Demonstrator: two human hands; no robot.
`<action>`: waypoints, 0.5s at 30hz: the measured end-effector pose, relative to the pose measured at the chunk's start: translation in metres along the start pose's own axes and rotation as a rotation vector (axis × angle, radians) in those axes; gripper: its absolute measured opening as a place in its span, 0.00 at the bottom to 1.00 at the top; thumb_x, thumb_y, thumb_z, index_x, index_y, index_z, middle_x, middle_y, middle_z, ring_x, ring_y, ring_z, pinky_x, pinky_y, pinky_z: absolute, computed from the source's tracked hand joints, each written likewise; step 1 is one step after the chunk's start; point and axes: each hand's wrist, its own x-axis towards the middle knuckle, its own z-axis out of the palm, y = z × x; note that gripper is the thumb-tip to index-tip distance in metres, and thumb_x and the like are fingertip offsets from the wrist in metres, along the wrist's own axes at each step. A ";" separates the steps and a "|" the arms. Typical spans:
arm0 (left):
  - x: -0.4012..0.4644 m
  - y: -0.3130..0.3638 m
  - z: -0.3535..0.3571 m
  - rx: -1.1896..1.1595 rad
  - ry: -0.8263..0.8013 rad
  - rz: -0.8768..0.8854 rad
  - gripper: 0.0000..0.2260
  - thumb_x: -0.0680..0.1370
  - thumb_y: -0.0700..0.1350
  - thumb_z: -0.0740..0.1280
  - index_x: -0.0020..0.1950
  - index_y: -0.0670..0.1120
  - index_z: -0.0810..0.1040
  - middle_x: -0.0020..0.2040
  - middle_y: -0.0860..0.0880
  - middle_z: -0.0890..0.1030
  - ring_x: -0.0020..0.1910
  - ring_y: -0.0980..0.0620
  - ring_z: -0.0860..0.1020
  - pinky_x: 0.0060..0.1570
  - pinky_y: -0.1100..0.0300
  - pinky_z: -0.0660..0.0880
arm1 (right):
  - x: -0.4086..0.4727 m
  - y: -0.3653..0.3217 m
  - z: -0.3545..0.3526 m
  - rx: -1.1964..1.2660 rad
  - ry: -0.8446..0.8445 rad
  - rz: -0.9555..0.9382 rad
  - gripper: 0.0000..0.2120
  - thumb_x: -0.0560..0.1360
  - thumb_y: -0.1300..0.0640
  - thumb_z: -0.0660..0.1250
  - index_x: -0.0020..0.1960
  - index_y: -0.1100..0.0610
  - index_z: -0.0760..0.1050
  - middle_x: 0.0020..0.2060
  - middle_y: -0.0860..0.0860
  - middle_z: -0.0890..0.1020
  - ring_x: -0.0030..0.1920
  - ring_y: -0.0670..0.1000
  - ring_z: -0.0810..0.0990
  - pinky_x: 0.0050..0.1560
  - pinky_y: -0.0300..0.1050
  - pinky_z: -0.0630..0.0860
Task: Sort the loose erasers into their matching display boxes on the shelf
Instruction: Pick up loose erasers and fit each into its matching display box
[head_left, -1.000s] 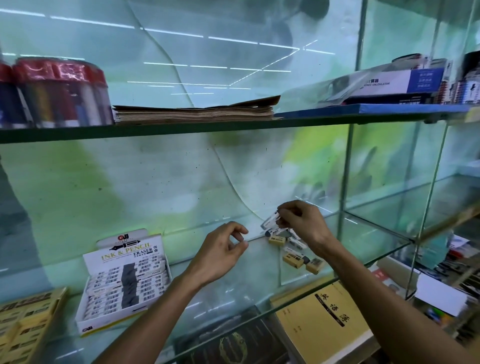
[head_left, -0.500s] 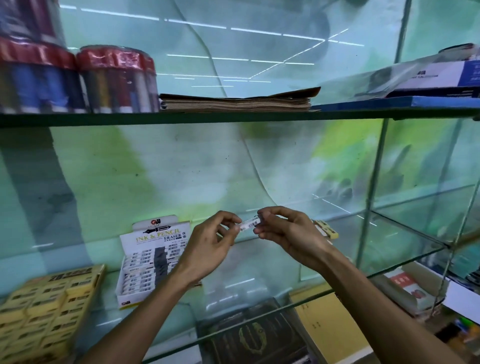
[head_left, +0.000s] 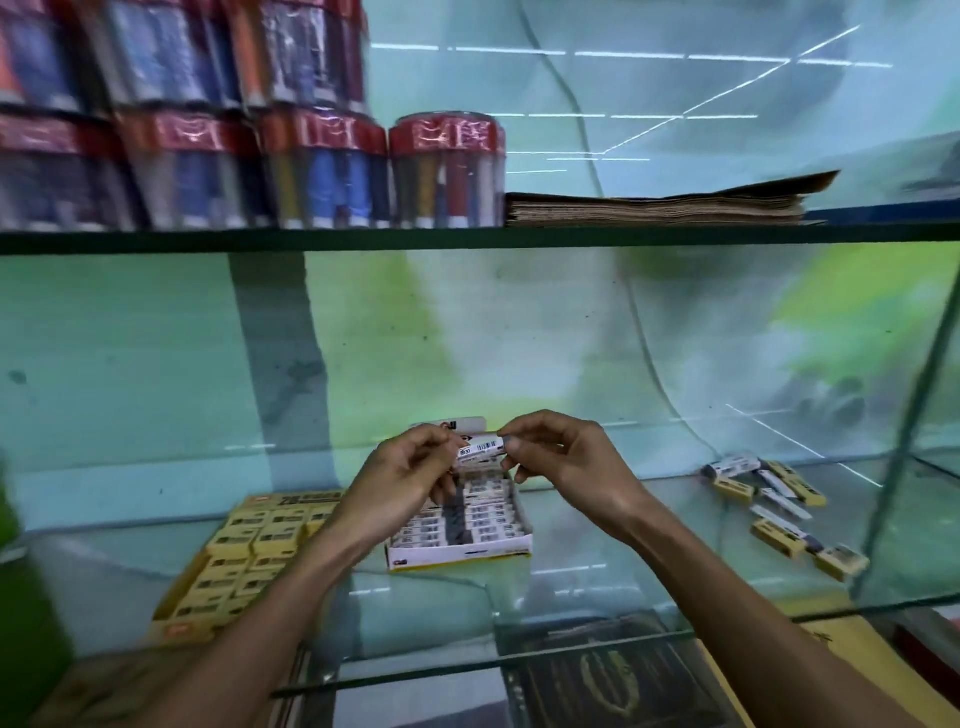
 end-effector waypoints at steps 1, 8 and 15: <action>-0.003 0.001 -0.006 0.118 0.019 0.053 0.05 0.81 0.47 0.64 0.52 0.50 0.80 0.40 0.48 0.83 0.38 0.53 0.79 0.45 0.54 0.76 | 0.003 0.000 0.006 -0.020 -0.002 -0.012 0.05 0.76 0.64 0.70 0.51 0.64 0.80 0.40 0.57 0.85 0.40 0.49 0.83 0.44 0.43 0.79; -0.008 0.001 -0.030 0.559 0.033 0.312 0.07 0.78 0.50 0.69 0.54 0.51 0.79 0.48 0.56 0.78 0.43 0.58 0.77 0.42 0.64 0.74 | 0.011 0.000 0.034 -0.063 -0.070 -0.019 0.07 0.75 0.63 0.71 0.52 0.62 0.81 0.44 0.56 0.85 0.41 0.46 0.84 0.42 0.35 0.77; -0.010 -0.016 -0.030 0.712 -0.056 0.277 0.06 0.77 0.52 0.69 0.50 0.53 0.79 0.45 0.57 0.77 0.45 0.58 0.74 0.47 0.59 0.73 | 0.012 0.010 0.015 -0.149 0.054 0.034 0.03 0.76 0.60 0.70 0.50 0.55 0.81 0.42 0.52 0.85 0.39 0.45 0.81 0.38 0.36 0.75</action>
